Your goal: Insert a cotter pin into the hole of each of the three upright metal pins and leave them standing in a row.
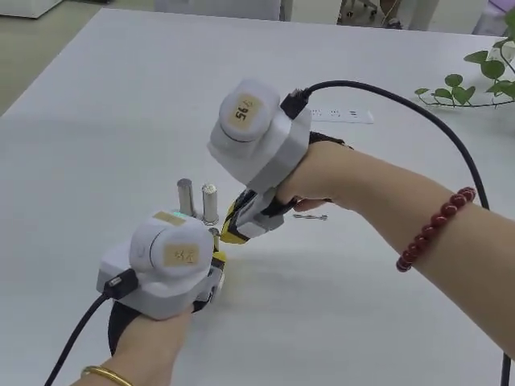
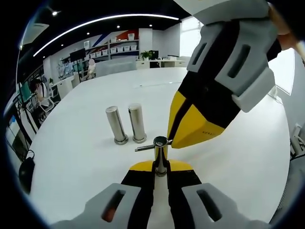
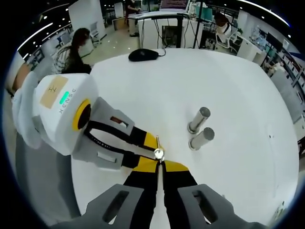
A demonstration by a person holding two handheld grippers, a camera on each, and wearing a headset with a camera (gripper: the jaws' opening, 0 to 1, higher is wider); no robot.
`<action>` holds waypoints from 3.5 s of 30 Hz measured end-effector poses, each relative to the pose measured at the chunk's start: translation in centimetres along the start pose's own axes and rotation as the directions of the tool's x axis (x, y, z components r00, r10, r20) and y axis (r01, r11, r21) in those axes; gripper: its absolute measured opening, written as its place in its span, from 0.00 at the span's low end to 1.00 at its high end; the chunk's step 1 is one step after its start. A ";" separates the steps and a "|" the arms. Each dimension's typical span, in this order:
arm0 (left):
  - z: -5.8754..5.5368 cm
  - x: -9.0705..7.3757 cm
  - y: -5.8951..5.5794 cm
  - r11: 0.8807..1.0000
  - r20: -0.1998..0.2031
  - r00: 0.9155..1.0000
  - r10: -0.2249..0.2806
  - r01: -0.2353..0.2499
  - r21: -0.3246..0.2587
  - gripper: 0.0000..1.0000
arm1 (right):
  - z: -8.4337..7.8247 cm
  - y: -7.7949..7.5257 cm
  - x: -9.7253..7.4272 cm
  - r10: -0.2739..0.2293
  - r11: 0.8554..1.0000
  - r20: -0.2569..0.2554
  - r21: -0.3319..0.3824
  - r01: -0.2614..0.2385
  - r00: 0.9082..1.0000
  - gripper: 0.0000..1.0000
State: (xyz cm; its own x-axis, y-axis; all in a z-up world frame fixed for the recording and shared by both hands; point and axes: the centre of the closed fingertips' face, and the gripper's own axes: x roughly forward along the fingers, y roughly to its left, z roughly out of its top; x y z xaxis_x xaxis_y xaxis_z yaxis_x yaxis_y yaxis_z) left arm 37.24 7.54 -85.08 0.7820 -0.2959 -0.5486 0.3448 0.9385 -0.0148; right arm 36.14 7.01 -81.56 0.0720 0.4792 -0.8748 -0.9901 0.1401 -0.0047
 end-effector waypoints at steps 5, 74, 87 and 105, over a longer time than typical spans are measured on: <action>0.0 0.0 0.1 1.000 0.001 1.000 0.018 -0.018 -0.017 0.07 | 0.1 -0.1 0.0 -0.003 1.000 0.006 -0.018 0.003 1.000 0.05; 1.8 -7.6 0.1 0.995 0.088 0.992 -0.095 0.095 0.008 0.67 | 3.6 -3.8 -2.2 -0.172 0.956 0.315 0.283 0.081 0.933 0.29; 2.8 -8.8 0.8 0.992 0.152 0.982 -0.116 0.121 -0.021 0.82 | 3.8 -6.4 0.2 -0.208 0.945 0.374 0.317 0.087 0.904 0.28; 3.2 -10.1 1.6 0.994 0.185 0.977 -0.105 0.111 -0.020 0.89 | 3.4 -7.6 2.7 -0.212 0.950 0.399 0.297 0.093 0.892 0.18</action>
State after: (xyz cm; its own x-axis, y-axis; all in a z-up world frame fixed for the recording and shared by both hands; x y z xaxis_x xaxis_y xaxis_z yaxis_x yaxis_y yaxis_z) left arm 31.57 11.49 -76.91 0.8238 -0.4205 -0.3802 0.4187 0.9035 -0.0920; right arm 44.22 10.17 -82.19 0.3224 0.7437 -0.5856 -0.8985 0.4352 0.0580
